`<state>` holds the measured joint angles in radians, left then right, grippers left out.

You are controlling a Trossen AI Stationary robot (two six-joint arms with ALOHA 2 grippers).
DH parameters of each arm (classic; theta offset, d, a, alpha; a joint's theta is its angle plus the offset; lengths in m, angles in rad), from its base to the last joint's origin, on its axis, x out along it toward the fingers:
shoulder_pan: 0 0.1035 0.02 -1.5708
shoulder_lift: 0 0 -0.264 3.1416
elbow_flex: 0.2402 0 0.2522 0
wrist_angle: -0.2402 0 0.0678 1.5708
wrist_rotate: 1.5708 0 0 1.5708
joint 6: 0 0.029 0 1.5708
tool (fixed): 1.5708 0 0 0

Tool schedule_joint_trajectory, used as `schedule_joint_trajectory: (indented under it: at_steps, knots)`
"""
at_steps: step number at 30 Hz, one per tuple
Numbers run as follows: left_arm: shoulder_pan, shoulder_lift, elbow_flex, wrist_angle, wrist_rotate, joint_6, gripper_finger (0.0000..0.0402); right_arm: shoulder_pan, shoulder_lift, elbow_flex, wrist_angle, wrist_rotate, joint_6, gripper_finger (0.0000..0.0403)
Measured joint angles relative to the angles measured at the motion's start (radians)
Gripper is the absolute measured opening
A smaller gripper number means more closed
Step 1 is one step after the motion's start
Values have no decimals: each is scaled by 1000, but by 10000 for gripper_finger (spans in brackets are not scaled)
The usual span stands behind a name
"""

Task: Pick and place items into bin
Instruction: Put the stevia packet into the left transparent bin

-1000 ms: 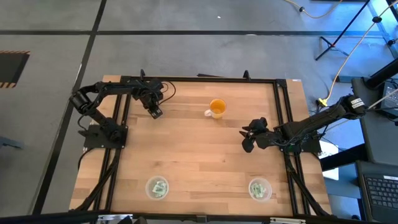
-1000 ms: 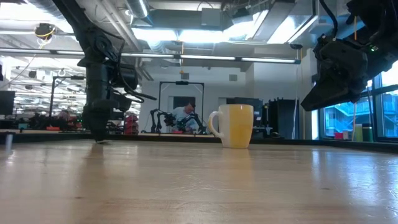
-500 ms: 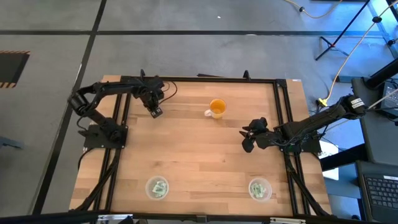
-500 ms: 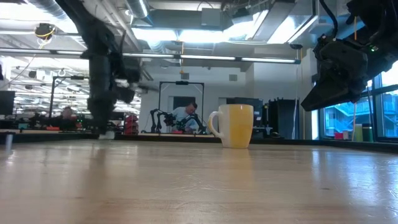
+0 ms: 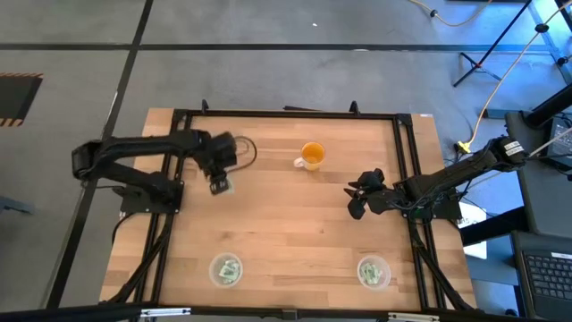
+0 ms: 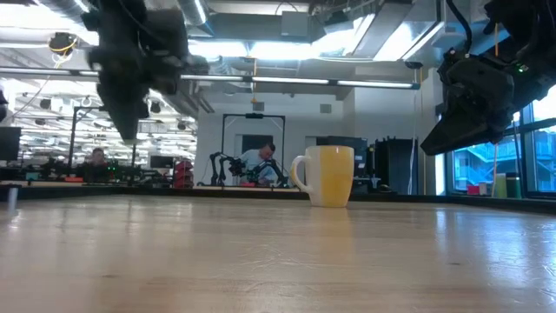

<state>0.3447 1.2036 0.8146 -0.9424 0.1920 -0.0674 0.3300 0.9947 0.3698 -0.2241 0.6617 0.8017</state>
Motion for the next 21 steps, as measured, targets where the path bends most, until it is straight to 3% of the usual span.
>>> schedule_joint_trajectory:
  at_steps: [8,17,21]
  knots:
    - [-385,-63,1,72,15,-253,5,0,0,0,0,0,1,135]
    - [-788,-35,2,361,12,-468,4,0,0,0,2,0,10,135]
    - [-911,-3,2,474,-53,-542,4,0,0,0,5,3,11,135]
